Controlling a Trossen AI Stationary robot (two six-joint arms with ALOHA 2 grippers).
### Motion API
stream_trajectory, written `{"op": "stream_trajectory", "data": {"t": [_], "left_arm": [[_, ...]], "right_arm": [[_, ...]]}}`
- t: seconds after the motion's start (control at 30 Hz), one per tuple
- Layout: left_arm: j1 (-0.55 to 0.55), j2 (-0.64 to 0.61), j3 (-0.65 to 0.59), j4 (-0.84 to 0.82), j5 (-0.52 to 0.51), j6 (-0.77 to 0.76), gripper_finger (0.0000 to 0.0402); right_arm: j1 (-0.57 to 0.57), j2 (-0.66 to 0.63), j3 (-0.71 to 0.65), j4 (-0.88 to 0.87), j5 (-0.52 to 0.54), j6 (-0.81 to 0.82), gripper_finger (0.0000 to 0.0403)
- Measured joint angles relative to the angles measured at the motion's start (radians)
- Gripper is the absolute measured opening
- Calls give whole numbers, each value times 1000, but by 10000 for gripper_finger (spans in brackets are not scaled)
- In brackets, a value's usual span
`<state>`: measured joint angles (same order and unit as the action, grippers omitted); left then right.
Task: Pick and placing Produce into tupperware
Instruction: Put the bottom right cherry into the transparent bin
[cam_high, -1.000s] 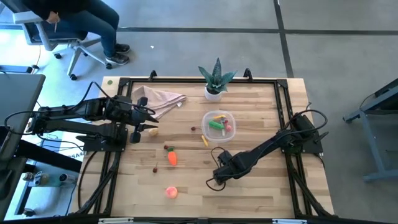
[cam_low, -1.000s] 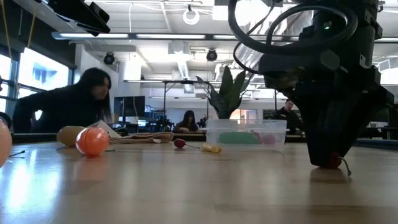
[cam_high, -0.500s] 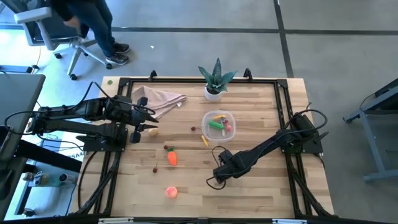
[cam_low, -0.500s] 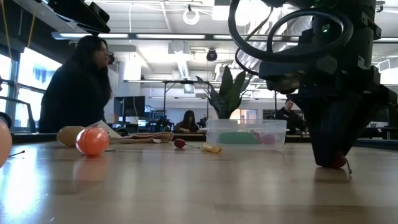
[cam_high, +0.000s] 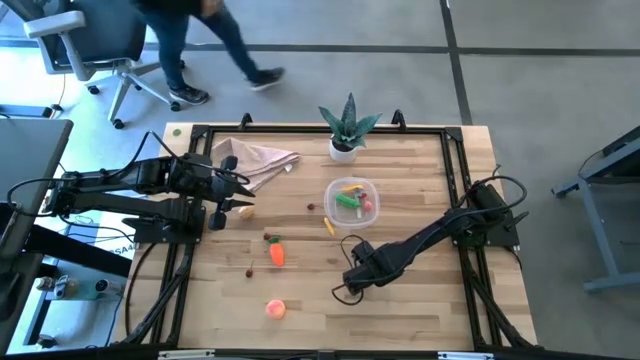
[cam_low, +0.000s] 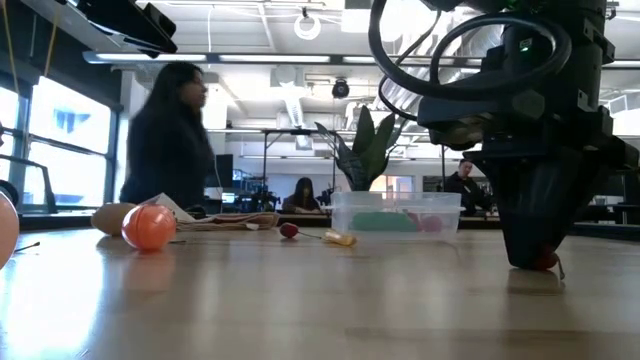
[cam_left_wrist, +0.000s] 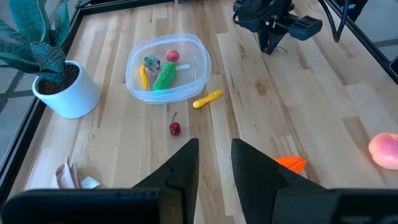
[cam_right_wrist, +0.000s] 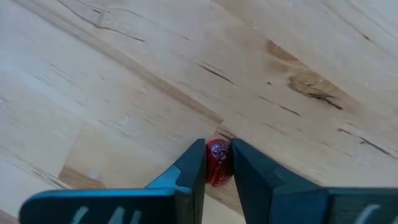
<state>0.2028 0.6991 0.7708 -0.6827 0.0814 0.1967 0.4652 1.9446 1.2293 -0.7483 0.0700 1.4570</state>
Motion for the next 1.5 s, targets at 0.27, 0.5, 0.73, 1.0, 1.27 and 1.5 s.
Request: {"op": "stream_trajectory", "data": {"t": [0.27,0.5,0.73,1.0,1.27,1.5], "left_arm": [[0,0,0,0,0,0,83],[0,0,0,0,0,0,83],[0,0,0,0,0,0,83],[0,0,0,0,0,0,83],[0,0,0,0,0,0,83],[0,0,0,0,0,0,83]], "right_arm": [[0,-17,70,-79,35,-116,62],[0,-21,301,-308,202,-252,62],[-41,-23,554,-561,441,-390,62],[-217,-23,705,-726,480,-550,62],[-446,-23,572,-714,298,-667,62],[-542,-24,345,-593,198,-716,62]]}}
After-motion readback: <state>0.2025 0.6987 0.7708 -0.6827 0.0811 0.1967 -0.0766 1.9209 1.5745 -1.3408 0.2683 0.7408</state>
